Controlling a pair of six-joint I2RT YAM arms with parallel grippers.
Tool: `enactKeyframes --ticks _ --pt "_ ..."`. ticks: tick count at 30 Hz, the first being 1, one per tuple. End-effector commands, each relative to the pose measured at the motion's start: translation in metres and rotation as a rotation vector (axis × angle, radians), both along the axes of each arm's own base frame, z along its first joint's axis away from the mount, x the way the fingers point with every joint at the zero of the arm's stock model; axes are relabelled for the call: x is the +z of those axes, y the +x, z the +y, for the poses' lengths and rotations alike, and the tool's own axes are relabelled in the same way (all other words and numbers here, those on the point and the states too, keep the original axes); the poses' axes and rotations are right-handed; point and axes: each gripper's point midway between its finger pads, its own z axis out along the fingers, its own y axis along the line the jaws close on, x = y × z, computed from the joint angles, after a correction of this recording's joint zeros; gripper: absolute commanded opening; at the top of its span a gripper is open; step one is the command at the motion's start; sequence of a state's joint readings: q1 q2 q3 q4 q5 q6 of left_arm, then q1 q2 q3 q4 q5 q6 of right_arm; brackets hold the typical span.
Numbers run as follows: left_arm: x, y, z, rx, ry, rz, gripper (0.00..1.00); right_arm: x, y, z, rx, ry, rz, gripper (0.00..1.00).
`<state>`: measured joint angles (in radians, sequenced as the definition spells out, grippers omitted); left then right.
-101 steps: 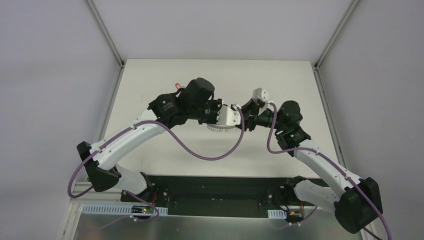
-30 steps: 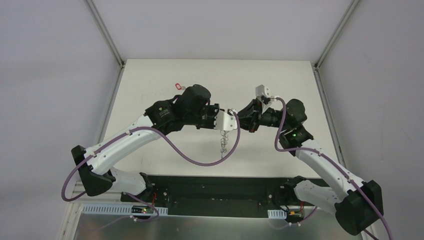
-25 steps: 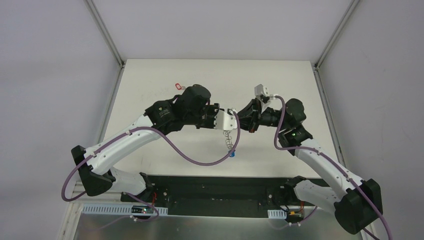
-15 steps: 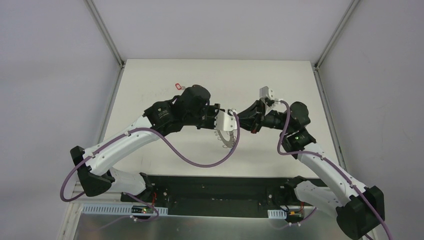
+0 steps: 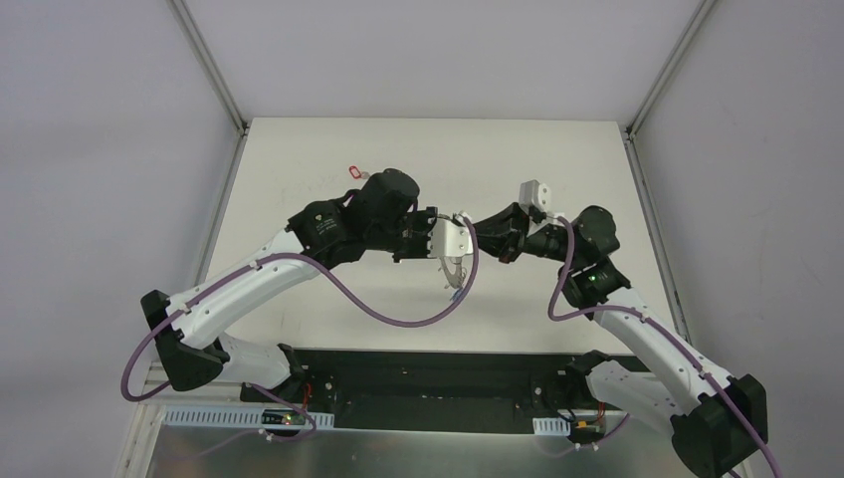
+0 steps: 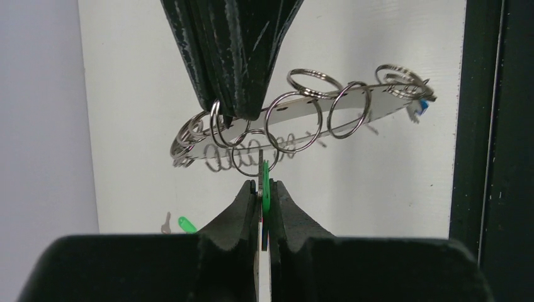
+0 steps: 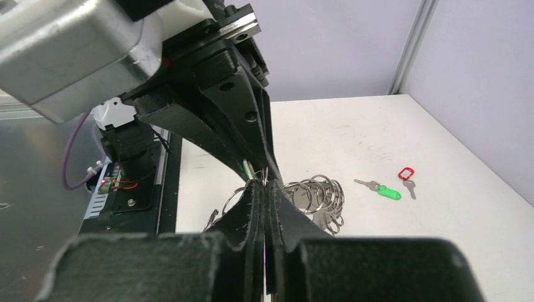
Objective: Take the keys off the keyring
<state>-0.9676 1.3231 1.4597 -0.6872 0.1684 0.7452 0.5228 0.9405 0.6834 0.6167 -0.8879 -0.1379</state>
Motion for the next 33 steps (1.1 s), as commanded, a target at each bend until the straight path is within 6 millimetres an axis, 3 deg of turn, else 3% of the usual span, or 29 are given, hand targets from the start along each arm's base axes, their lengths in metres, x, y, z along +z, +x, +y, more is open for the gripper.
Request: enactKeyframes --ticks 1,9,17,22,28,29,31,33 --pt "0.006 -0.013 -0.008 -0.027 -0.054 0.065 0.00 0.028 0.006 -0.002 -0.064 0.063 -0.141 0.00" --pt "0.016 -0.013 -0.005 -0.012 -0.074 0.053 0.00 0.013 0.018 -0.003 -0.121 -0.012 -0.085 0.00" --pt "0.030 -0.002 0.002 0.003 -0.059 -0.045 0.00 -0.010 0.009 0.005 -0.045 -0.093 0.003 0.00" --pt "0.031 0.002 -0.006 -0.018 -0.051 -0.053 0.00 -0.020 0.002 0.019 0.017 -0.144 0.056 0.00" --pt "0.034 0.000 -0.013 -0.052 -0.049 -0.068 0.00 -0.023 0.009 0.026 0.008 -0.165 0.145 0.00" --pt "0.034 0.001 -0.012 -0.049 -0.045 -0.075 0.00 -0.023 0.009 0.026 0.008 -0.164 0.149 0.03" --pt "0.033 0.005 -0.009 -0.040 -0.029 -0.092 0.00 -0.023 0.007 0.024 0.001 -0.162 0.143 0.27" --pt "0.032 0.007 -0.005 -0.032 -0.017 -0.110 0.00 -0.026 0.005 0.020 -0.006 -0.164 0.126 0.31"
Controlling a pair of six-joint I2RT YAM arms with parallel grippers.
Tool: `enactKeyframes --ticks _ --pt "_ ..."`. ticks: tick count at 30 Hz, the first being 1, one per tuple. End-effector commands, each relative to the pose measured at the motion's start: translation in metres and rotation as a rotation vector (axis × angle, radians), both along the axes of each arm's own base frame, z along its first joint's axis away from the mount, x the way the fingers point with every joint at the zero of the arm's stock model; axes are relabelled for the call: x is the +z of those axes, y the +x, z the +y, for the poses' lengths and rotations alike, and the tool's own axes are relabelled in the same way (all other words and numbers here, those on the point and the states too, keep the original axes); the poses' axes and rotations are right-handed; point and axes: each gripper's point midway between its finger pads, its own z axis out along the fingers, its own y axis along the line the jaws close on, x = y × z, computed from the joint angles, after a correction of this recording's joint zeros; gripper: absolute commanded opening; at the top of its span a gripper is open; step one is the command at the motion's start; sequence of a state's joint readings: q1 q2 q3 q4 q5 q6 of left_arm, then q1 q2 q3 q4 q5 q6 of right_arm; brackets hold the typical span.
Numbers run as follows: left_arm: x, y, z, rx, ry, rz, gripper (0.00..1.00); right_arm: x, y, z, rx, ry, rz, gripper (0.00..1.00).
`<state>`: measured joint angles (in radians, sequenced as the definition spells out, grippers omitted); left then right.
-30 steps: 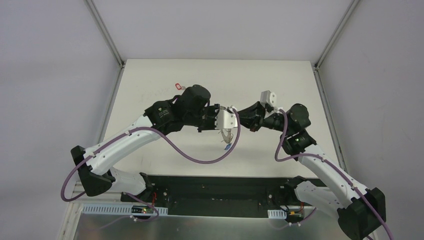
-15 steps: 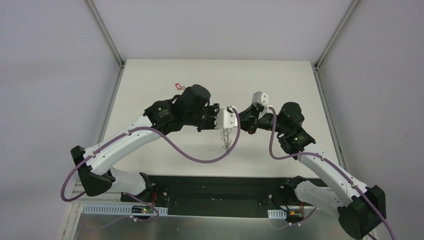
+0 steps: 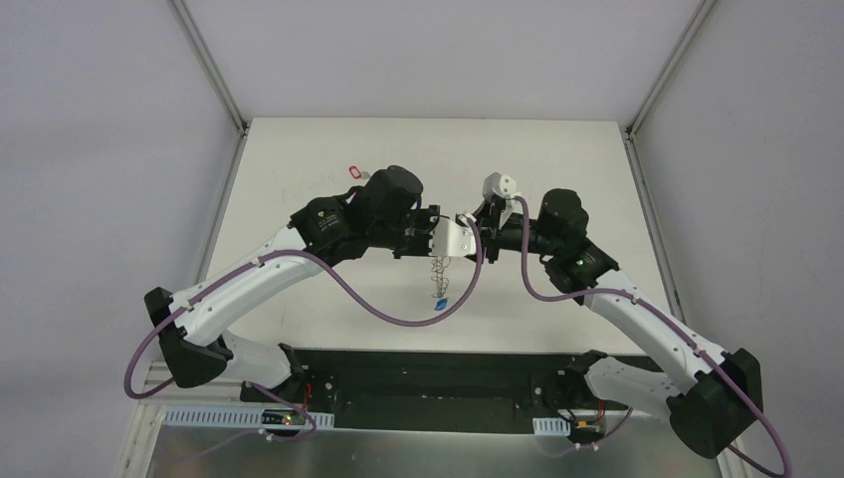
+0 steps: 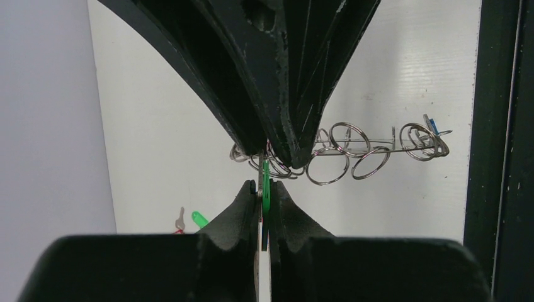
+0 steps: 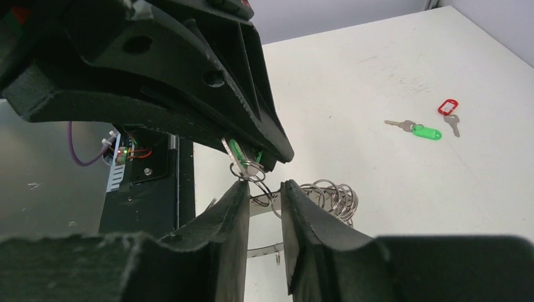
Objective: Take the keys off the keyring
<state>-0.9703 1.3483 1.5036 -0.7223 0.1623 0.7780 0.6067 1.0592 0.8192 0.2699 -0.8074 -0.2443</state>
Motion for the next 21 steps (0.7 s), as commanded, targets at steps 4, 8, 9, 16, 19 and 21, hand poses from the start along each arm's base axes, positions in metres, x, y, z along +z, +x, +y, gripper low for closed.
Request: enactKeyframes --ticks 4,8,9,16,19,21 --pt "0.028 0.005 0.001 -0.024 -0.027 -0.122 0.00 0.010 -0.015 -0.013 0.017 0.022 -0.113 0.37" --pt "0.028 0.000 0.004 -0.072 -0.019 -0.149 0.00 0.008 -0.025 -0.021 0.045 0.026 -0.152 0.43" --pt "0.027 0.000 0.005 -0.074 -0.014 -0.156 0.00 0.008 -0.026 -0.022 0.047 0.027 -0.157 0.43" --pt "0.033 0.003 0.010 -0.044 -0.019 -0.173 0.00 0.015 -0.013 -0.023 -0.005 0.027 -0.153 0.44" --pt "0.041 0.017 0.012 0.062 -0.028 -0.172 0.00 0.023 -0.004 -0.022 -0.055 0.047 -0.136 0.45" --pt "0.044 0.025 0.015 0.138 -0.030 -0.171 0.00 0.028 -0.005 -0.021 -0.058 0.075 -0.128 0.47"
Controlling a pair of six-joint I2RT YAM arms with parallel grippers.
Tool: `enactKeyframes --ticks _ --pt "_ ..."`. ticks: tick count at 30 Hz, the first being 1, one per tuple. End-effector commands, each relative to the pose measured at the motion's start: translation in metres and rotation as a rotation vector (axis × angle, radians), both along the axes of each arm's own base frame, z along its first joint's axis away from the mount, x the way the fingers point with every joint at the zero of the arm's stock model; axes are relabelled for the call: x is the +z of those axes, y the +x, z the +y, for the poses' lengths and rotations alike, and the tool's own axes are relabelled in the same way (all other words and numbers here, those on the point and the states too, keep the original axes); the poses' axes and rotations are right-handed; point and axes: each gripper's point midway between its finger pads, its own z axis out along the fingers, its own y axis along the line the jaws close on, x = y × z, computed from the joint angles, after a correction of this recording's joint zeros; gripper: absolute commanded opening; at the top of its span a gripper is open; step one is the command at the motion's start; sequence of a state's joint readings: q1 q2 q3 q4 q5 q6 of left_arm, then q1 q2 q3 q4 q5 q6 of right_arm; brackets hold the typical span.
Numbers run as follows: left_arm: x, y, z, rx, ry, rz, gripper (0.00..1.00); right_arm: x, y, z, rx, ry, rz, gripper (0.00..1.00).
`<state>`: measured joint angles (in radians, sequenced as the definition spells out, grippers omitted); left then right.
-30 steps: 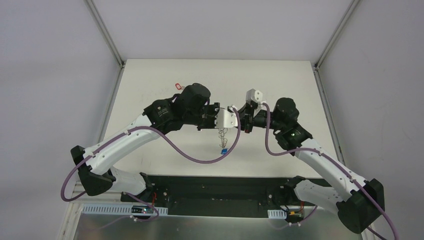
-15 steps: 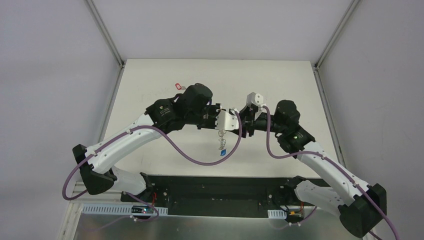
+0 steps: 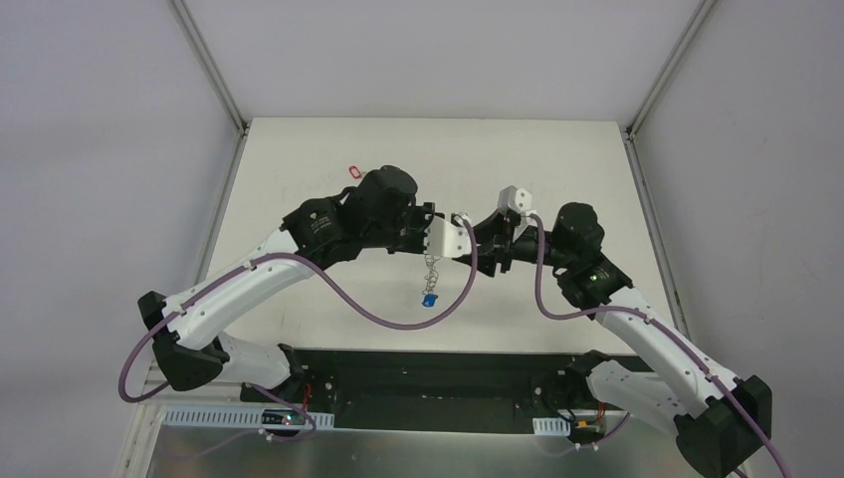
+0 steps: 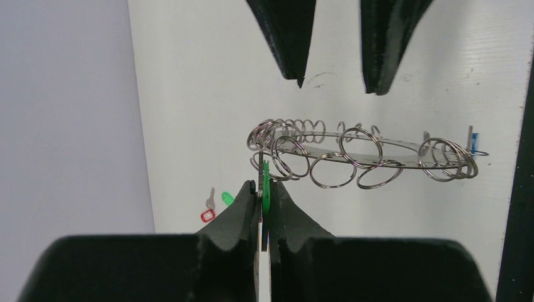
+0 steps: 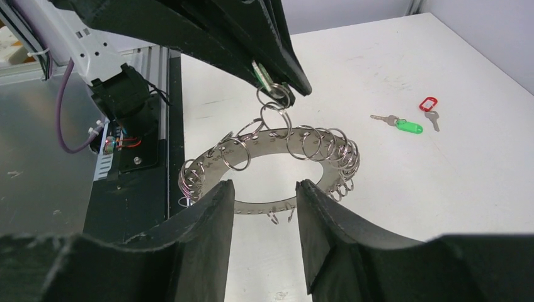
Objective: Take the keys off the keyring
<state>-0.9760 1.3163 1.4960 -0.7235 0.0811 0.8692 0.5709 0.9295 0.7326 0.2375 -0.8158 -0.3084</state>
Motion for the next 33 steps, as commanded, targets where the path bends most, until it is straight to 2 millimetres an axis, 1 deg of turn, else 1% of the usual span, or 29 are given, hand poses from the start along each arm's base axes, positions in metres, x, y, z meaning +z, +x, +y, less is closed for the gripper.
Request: enactKeyframes --ticks 1,6,12,19,23,27,31,33 --pt "0.033 0.019 0.004 0.159 -0.082 -0.056 0.00 0.036 0.007 0.002 -0.037 0.091 -0.053 0.48" --pt "0.026 0.027 0.011 0.280 -0.089 -0.024 0.00 0.037 0.012 0.000 -0.106 0.111 -0.024 0.52" --pt "0.016 0.033 0.030 0.486 -0.066 0.039 0.00 0.029 0.016 -0.005 -0.168 0.127 -0.031 0.54" --pt "-0.018 0.013 0.048 0.696 0.109 0.266 0.00 0.012 0.011 -0.002 -0.146 0.131 -0.038 0.53" --pt "-0.037 -0.006 0.051 0.774 0.249 0.412 0.00 0.003 0.003 0.002 -0.108 0.118 -0.045 0.52" --pt "-0.044 -0.025 0.045 0.798 0.309 0.550 0.00 0.000 0.001 0.002 -0.111 0.109 -0.069 0.52" --pt "-0.048 -0.042 0.030 0.775 0.277 0.711 0.00 -0.001 -0.005 -0.001 -0.105 0.109 -0.090 0.50" --pt "-0.049 -0.047 0.024 0.759 0.256 0.789 0.00 -0.004 -0.010 -0.004 -0.092 0.106 -0.100 0.49"
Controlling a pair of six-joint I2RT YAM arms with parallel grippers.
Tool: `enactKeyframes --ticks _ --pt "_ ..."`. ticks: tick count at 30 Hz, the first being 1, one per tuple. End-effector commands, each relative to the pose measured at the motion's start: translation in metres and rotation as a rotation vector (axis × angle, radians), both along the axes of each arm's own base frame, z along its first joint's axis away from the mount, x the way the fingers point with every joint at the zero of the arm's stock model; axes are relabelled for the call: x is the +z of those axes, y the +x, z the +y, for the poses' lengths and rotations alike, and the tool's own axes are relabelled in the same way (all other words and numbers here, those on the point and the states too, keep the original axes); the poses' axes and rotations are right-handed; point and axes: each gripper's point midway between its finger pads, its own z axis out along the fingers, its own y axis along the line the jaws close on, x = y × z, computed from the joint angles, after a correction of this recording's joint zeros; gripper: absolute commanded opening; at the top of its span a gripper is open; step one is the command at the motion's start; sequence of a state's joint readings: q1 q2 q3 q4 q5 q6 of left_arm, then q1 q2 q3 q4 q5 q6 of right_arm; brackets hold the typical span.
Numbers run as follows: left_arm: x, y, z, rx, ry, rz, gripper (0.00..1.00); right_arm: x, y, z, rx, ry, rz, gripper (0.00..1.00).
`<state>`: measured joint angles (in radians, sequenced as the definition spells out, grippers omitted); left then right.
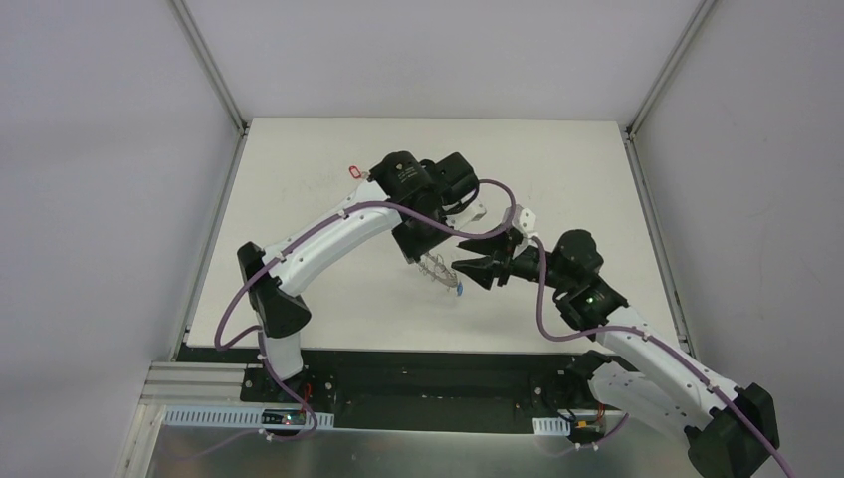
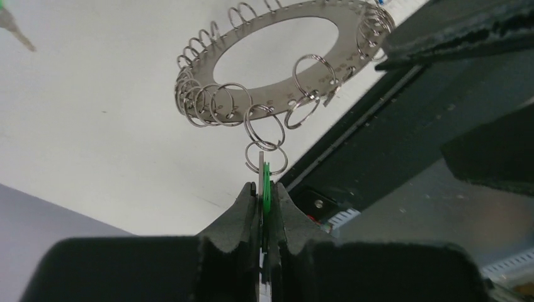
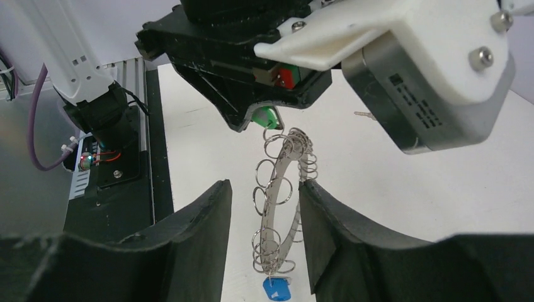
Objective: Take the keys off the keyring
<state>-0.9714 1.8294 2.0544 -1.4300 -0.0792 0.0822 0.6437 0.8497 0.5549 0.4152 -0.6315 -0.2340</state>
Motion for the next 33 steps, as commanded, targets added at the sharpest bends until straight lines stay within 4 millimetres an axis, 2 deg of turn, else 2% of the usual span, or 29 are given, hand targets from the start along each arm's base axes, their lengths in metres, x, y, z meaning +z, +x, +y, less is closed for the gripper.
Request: enactKeyframes --ticks 1,7,13,24,29,33 --pt "0.016 -0.031 -0.005 0.092 -0.137 0.191 0.00 0.018 -0.010 -0.004 0.020 0.042 -0.111 0.49" --pt "0.029 -0.024 -0.013 0.244 -0.312 0.316 0.00 0.015 -0.025 -0.011 0.051 0.043 -0.164 0.48" --pt "0.038 -0.028 -0.025 0.304 -0.447 0.451 0.00 0.020 -0.039 -0.008 0.120 0.046 -0.183 0.48" --pt "0.055 -0.033 -0.044 0.371 -0.646 0.674 0.00 0.020 -0.036 0.006 0.151 0.014 -0.199 0.43" --pt "0.065 -0.031 -0.048 0.400 -0.698 0.733 0.00 0.009 -0.039 0.010 0.183 -0.006 -0.153 0.35" --pt "0.069 -0.034 -0.050 0.388 -0.718 0.753 0.00 -0.008 -0.024 0.011 0.128 -0.062 -0.098 0.35"
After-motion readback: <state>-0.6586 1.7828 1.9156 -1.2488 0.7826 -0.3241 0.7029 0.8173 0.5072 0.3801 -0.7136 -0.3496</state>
